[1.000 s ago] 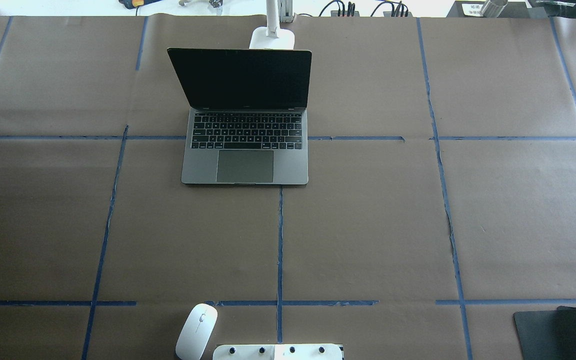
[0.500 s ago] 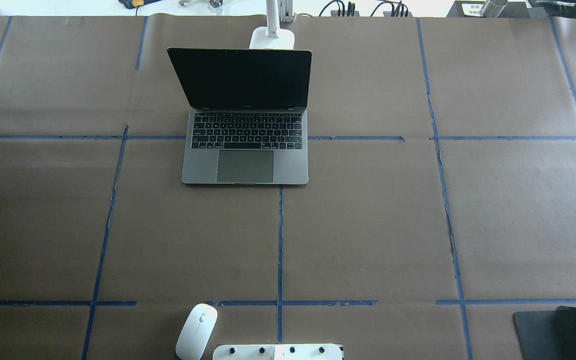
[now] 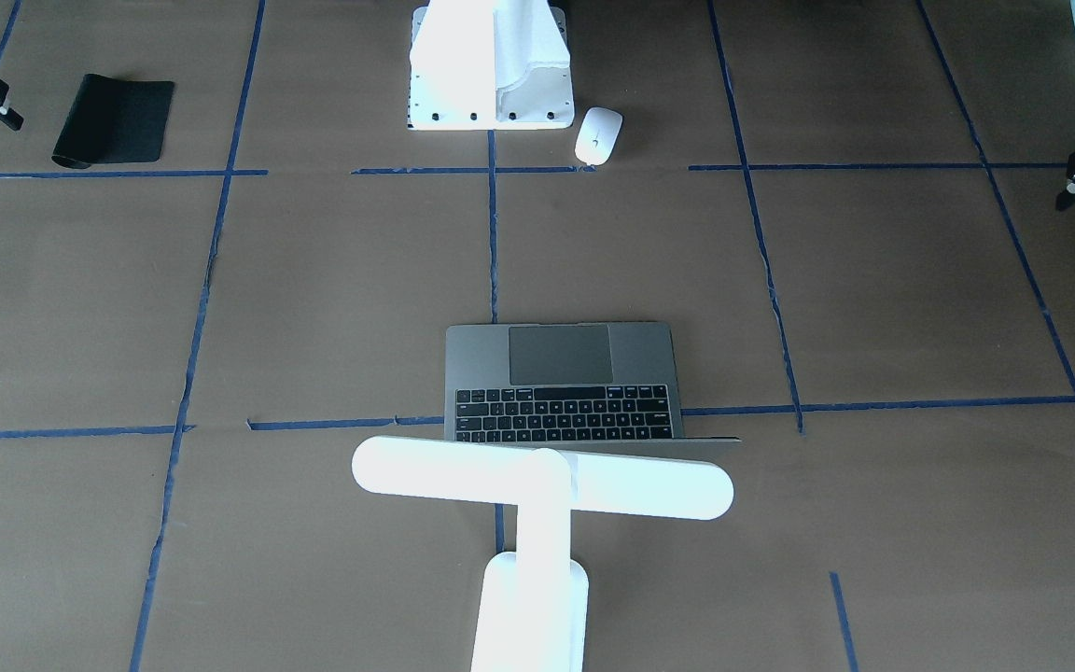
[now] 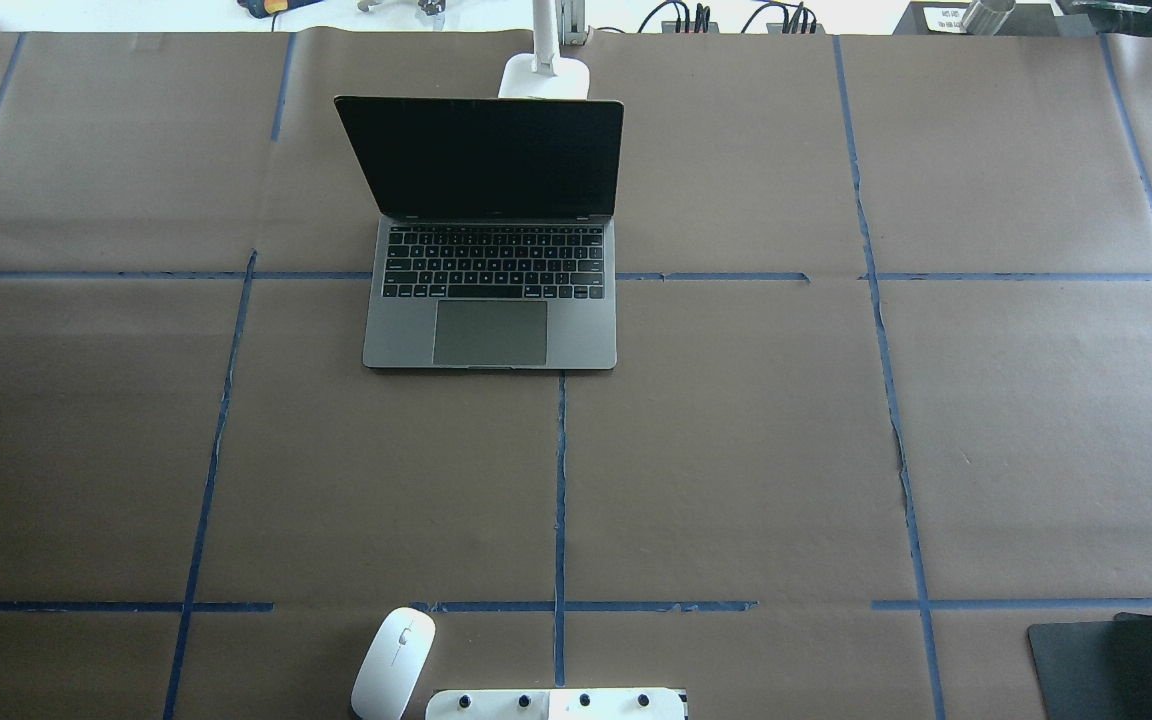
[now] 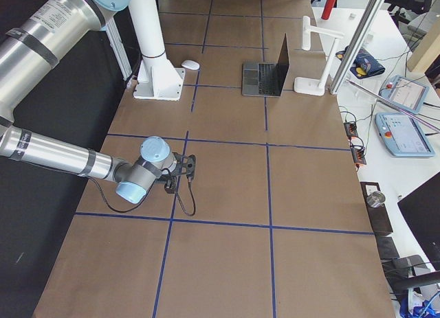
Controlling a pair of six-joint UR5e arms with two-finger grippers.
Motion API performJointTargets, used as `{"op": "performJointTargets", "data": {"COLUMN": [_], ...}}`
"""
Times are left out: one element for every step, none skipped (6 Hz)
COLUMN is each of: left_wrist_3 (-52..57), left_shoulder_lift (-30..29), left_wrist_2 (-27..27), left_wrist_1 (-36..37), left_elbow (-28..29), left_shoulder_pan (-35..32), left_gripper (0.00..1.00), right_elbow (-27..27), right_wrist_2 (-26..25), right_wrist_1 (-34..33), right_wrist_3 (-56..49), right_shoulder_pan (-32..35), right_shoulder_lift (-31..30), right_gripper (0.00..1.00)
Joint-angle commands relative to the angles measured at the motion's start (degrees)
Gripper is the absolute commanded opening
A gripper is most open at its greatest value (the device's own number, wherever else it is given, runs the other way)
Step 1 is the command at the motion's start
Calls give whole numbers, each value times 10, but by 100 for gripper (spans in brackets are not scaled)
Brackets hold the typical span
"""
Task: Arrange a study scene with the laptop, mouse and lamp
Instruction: 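Grasp the black mouse pad edge with the right gripper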
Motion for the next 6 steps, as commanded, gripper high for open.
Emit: {"op": "performJointTargets", "data": {"left_wrist_3": [-1, -1, -1, -1, -1, -1], "left_shoulder_lift": [0, 0, 0, 0, 0, 1], "left_wrist_2": [0, 0, 0, 1, 1, 1], "left_wrist_1": [0, 0, 0, 0, -1, 0], "left_elbow": [-2, -2, -2, -2, -3, -5], "left_shoulder_pan": [1, 1, 1, 1, 0, 0], "left_gripper": [100, 100, 100, 100, 100, 100], "right_elbow": [-25, -28, -28, -28, -31, -32], "right_wrist_2": [-75, -163, -278, -288, -288, -286], "right_wrist_1": [38, 47, 51, 84, 86, 90], "right_wrist_3": [76, 152, 233, 245, 245, 245], "right_shoulder_pan": [-104, -208, -332, -351, -359, -360], "right_shoulder_lift": [-2, 3, 5, -3, -4, -4], "right_gripper": [98, 98, 99, 98, 94, 47]}}
